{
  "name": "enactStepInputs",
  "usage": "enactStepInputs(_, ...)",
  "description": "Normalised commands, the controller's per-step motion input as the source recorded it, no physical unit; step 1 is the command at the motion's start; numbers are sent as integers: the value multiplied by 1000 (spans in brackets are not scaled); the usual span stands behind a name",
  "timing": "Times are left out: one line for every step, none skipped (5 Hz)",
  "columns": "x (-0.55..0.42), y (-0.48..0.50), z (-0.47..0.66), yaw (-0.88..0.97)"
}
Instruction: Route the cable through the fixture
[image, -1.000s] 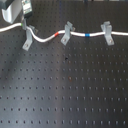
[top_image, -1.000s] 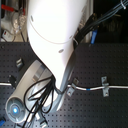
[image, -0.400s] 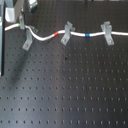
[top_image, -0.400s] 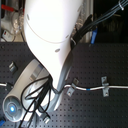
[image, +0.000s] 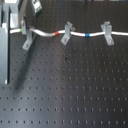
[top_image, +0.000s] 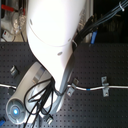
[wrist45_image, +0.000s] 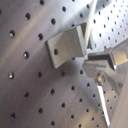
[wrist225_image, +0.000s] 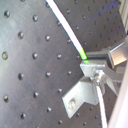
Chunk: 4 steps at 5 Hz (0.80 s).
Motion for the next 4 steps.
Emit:
enactStepInputs(-89, 206, 248, -111)
enactStepInputs(-134, 212, 160, -57)
enactStepInputs(-315, -13, 4, 94)
enactStepInputs(-345, -10, -7, 214)
